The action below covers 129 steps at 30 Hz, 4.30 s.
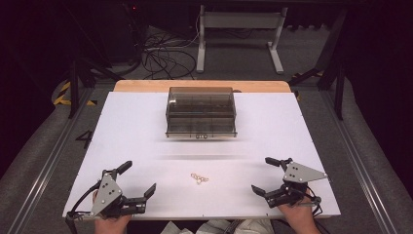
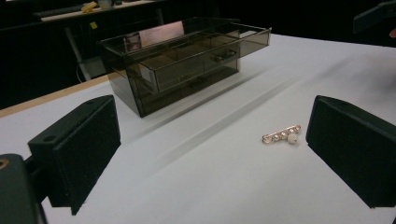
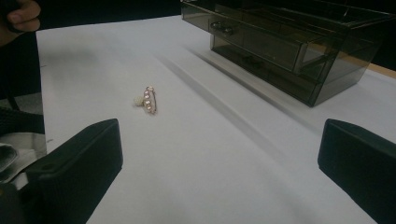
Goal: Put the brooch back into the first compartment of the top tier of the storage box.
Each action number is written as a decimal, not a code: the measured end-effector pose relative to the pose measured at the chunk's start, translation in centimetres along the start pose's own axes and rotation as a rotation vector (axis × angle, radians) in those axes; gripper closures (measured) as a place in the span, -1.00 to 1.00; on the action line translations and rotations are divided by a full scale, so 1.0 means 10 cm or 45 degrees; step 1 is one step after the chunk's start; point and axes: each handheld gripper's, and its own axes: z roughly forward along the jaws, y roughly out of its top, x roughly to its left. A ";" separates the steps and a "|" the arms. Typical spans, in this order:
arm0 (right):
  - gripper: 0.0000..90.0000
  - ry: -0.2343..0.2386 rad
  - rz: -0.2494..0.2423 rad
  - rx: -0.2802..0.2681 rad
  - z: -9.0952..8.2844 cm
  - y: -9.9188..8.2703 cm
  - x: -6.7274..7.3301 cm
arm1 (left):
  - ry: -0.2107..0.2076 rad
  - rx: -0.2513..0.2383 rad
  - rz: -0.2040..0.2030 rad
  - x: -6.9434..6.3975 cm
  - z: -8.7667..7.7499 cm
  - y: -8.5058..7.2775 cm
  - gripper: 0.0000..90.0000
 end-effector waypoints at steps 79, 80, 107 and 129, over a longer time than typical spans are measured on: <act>-0.95 0.059 0.043 -0.001 0.03 -0.02 -0.03 | -0.252 0.134 0.013 -0.15 0.67 0.49 -0.76; -0.95 0.060 0.045 -0.002 0.03 -0.02 -0.04 | -0.262 0.132 0.013 -0.17 0.70 0.51 -0.76; -0.95 0.075 0.058 0.000 0.03 -0.03 -0.05 | -0.359 0.204 0.057 -0.32 1.02 0.60 -0.63; -0.95 0.089 0.060 0.002 0.04 -0.03 -0.06 | -0.462 0.319 0.047 -0.34 1.19 0.55 -0.51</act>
